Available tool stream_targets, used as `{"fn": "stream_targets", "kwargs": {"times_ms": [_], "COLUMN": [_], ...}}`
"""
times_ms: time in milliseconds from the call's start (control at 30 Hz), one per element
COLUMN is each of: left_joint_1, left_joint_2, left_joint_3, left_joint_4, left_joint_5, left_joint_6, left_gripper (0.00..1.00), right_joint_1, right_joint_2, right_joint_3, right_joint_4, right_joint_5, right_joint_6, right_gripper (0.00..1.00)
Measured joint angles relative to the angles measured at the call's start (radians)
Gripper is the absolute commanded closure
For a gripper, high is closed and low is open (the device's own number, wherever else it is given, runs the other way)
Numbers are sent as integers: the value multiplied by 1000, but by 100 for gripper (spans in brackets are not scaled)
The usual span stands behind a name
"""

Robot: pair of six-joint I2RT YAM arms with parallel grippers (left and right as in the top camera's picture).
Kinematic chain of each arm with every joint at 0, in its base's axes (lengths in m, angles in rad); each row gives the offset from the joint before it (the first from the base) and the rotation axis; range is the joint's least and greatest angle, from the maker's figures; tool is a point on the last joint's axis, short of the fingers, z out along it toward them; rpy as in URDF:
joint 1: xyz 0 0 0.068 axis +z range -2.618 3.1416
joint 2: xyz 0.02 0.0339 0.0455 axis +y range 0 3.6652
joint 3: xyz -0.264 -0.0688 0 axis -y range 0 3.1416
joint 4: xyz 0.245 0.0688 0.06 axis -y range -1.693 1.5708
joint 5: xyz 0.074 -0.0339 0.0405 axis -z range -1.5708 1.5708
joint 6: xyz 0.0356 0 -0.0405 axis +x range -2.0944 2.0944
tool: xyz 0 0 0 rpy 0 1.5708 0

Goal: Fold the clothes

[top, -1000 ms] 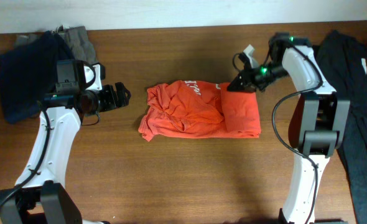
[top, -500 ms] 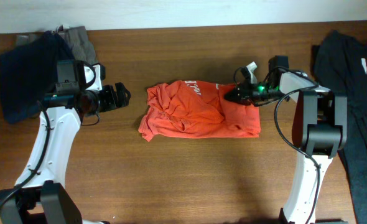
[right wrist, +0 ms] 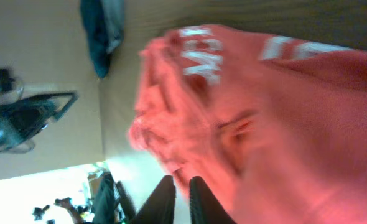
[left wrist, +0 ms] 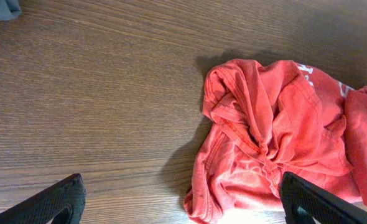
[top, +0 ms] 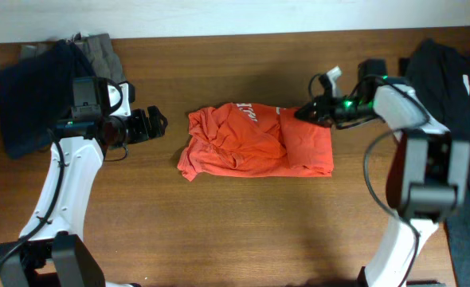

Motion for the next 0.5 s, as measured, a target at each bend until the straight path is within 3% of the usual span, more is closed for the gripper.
{"fn": "stream_targets", "kwargs": {"times_ms": [100, 267, 500], "left_joint_1": [0, 0, 0], "left_joint_2": [0, 0, 0], "left_joint_3": [0, 0, 0], "left_joint_4": [-9, -14, -14], "left_joint_5": [0, 0, 0], "left_joint_6": [0, 0, 0], "left_gripper": [1, 1, 1], "right_joint_1": [0, 0, 0], "right_joint_2": [-119, -151, -140], "right_joint_3": [11, -37, -374], "right_joint_4": [-117, -300, -2], "right_joint_5": [0, 6, -21], "right_joint_6": [-63, -209, -266], "right_gripper": [89, 92, 84]}}
